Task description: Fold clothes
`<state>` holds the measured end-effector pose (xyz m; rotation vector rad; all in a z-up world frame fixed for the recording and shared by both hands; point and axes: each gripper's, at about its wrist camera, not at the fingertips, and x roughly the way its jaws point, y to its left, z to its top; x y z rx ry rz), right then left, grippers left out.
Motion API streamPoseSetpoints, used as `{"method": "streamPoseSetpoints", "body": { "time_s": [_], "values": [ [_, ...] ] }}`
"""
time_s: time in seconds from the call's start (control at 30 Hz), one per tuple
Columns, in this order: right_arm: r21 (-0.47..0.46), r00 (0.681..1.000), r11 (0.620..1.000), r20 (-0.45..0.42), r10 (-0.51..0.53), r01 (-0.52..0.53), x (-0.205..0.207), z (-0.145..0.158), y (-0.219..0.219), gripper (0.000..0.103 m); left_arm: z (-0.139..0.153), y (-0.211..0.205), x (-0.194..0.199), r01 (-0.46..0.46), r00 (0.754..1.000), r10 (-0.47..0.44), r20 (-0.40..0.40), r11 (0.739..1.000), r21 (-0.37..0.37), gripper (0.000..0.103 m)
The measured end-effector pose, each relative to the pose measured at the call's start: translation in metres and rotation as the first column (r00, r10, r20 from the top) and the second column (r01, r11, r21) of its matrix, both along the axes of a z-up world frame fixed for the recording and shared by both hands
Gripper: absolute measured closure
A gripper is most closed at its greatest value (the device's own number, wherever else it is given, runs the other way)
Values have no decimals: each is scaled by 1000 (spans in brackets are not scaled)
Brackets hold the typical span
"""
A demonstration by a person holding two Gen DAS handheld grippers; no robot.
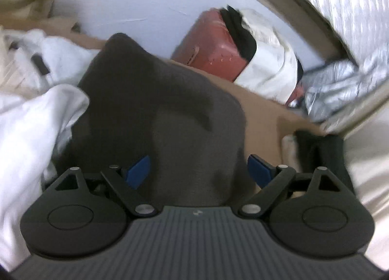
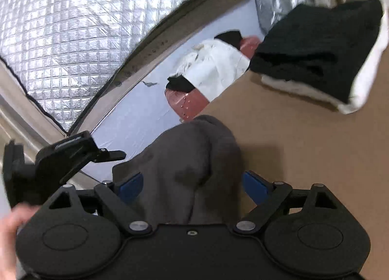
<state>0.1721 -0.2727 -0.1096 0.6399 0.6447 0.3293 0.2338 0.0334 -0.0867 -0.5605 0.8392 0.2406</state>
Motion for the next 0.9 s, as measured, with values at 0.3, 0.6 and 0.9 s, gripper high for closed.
{"method": "streamPoseSetpoints", "body": {
  "time_s": [0.3,0.6,0.9],
  "values": [
    [-65,987,988,-88,136,-142,90,-44,37,16,-72,19,23,-8,987,41,-152,976,217,0],
    [-22,993,998,-103,55,-58,131,-95,46,48,-103,44,20,8,1000,-11,-9,961,-276,0],
    [216,984,970,-116,138,-111,115,-106,27,63,-109,27,26,136,990,-110,83,886,-444,0]
  ]
}}
